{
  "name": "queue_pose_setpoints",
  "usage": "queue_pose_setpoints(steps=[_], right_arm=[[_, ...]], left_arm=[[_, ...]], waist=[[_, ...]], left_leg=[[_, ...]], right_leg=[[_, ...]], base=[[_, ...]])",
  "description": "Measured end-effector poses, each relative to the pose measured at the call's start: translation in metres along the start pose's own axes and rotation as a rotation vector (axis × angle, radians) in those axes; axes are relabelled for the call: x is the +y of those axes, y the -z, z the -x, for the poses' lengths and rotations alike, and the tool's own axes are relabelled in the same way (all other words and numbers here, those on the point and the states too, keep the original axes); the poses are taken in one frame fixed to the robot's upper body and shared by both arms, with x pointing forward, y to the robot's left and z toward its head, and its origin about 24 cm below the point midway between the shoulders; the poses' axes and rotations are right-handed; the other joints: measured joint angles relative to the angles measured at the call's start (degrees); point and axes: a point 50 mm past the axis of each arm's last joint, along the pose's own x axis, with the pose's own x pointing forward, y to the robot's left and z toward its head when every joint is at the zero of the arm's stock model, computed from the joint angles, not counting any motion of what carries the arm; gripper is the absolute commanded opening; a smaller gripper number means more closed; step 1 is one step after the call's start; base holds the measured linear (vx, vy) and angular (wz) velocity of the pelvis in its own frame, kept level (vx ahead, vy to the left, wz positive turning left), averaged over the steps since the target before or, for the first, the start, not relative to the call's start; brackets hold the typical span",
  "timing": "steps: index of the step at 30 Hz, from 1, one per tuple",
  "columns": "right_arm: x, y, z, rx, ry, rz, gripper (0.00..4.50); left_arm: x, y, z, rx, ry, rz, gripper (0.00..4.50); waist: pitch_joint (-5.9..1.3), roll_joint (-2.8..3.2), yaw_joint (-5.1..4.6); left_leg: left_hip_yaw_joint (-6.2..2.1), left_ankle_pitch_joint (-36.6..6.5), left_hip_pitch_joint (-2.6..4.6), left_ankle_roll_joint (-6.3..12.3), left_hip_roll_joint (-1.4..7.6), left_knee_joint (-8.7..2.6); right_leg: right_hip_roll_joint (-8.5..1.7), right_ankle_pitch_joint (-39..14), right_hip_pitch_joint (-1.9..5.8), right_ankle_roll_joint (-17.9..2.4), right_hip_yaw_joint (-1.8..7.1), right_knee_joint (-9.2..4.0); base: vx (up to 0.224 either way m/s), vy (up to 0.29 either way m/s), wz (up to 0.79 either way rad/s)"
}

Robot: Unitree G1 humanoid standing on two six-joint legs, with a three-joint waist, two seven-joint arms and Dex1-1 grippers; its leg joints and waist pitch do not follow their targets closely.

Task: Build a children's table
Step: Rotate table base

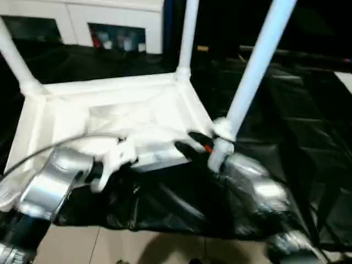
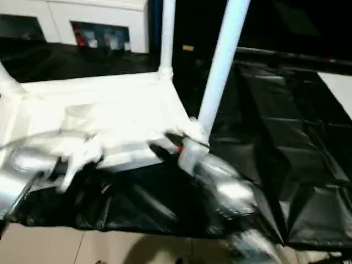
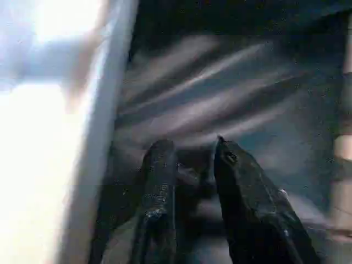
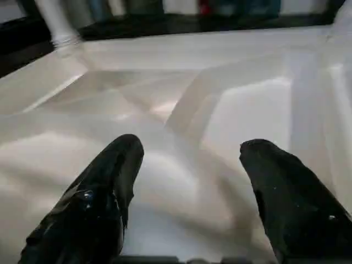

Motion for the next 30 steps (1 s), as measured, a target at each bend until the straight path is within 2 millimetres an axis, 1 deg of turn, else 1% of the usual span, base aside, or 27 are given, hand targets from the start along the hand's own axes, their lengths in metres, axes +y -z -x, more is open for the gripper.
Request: queue_pose_setpoints(steps=[1,3,6,11,13,15,17,19,21,22,25,26,28,30], right_arm=[[-0.005,-0.001,-0.005,-0.001,0.076,0.0,3.3],[-0.012,-0.005,-0.008,-0.007,0.158,0.01,3.3],[-0.028,-0.005,-0.005,-0.009,0.281,0.022,3.3],[-0.041,-0.007,-0.005,-0.004,0.354,0.058,3.3],[-0.056,-0.011,0.001,-0.008,0.412,0.091,3.3],[-0.065,-0.013,0.005,-0.011,0.449,0.1,3.3],[-0.077,-0.018,0.011,-0.01,0.486,0.123,3.3],[-0.09,-0.024,0.018,-0.012,0.524,0.142,3.3],[-0.099,-0.031,0.023,-0.023,0.543,0.165,3.3],[-0.103,-0.035,0.025,-0.031,0.538,0.172,3.3],[-0.108,-0.037,0.029,-0.032,0.513,0.168,3.3],[-0.108,-0.037,0.03,-0.031,0.498,0.165,3.3],[-0.105,-0.037,0.028,-0.04,0.43,0.147,3.3],[-0.097,-0.037,0.024,-0.071,0.348,0.137,3.57]], left_arm=[[0.003,0.0,-0.003,0.002,-0.061,-0.013,1.28],[0.005,0.0,-0.005,0.001,-0.111,-0.019,1.28],[0.005,-0.002,-0.012,-0.025,-0.165,-0.016,1.28],[0.008,-0.004,-0.019,-0.06,-0.236,-0.043,1.28],[0.009,-0.007,-0.02,-0.085,-0.278,-0.063,1.28],[0.01,-0.008,-0.021,-0.1,-0.307,-0.064,1.28],[0.012,-0.01,-0.024,-0.126,-0.356,-0.056,1.28],[0.012,-0.012,-0.027,-0.162,-0.415,-0.038,1.28],[0.014,-0.011,-0.024,-0.185,-0.468,-0.019,1.28],[0.016,-0.008,-0.02,-0.218,-0.522,0.025,1.28],[0.02,0.004,-0.009,-0.251,-0.657,0.11,1.28],[0.022,0.006,-0.005,-0.262,-0.693,0.131,1.58],[0.022,0.013,0.001,-0.336,-0.808,0.211,1.58],[0.021,0.023,0.011,-0.411,-0.958,0.276,1.77]], waist=[[0.0,-0.07,0.33],[-0.01,-0.15,0.56],[-0.03,-0.19,0.77],[0.0,-0.16,0.95],[0.0,-0.15,1.54],[0.01,-0.14,1.88],[0.06,0.02,2.19],[0.13,0.14,2.58],[0.13,0.17,2.61],[0.12,0.23,2.53],[0.11,0.22,2.13],[0.13,0.26,2.07],[0.12,0.35,1.81],[0.1,0.31,1.33]], left_leg=[[0.03,0.02,0.01,-0.07,0.0,0.0],[0.05,0.06,0.02,-0.15,0.0,0.0],[0.04,0.17,0.01,-0.25,-0.01,0.0],[-0.04,0.51,-0.07,-0.16,0.02,0.01],[0.0,0.73,-0.21,-0.1,0.06,0.0],[0.03,0.81,-0.33,-0.04,0.04,0.01],[0.04,0.87,-0.6,0.03,0.04,0.14],[0.25,0.94,-0.69,0.14,0.03,0.16],[0.34,1.01,-0.7,0.24,0.0,0.18],[0.32,1.0,-0.72,0.29,0.02,0.27],[0.29,1.0,-0.78,0.31,0.05,0.31],[0.25,1.01,-0.79,0.31,0.06,0.35],[0.22,1.01,-0.88,0.31,0.1,0.38],[0.14,1.0,-1.02,0.3,0.23,0.38]], right_leg=[[0.0,0.0,0.0,0.0,0.01,0.07],[0.0,0.0,0.0,0.0,0.02,0.16],[0.0,0.0,0.01,0.0,0.05,0.3],[0.08,0.03,-0.03,-0.04,0.04,0.51],[0.08,0.05,0.01,-0.04,0.1,0.53],[0.08,0.06,0.01,-0.03,0.2,0.53],[0.08,0.09,-0.02,0.01,0.32,0.53],[0.12,0.08,-0.01,0.01,0.69,0.53],[0.23,0.09,0.01,0.03,0.99,0.54],[0.27,0.11,0.02,0.05,1.05,0.53],[0.38,0.14,0.0,0.11,1.08,0.52],[0.44,0.16,0.0,0.14,1.08,0.52],[0.48,0.18,0.0,0.16,1.08,0.52],[0.59,0.19,0.0,0.15,1.05,0.51]], base=[[0.0,0.0,0.0],[0.0,0.0,0.0],[0.0,0.0,0.0],[0.0,0.0,0.0],[0.0,0.0,0.0],[0.0,0.0,0.0],[0.0,0.0,0.0],[0.0,0.0,0.0],[0.0,0.0,0.0],[0.0,0.0,0.0],[0.0,0.0,0.0],[0.0,0.0,0.0],[0.0,0.0,0.0],[0.0,0.0,0.0]])
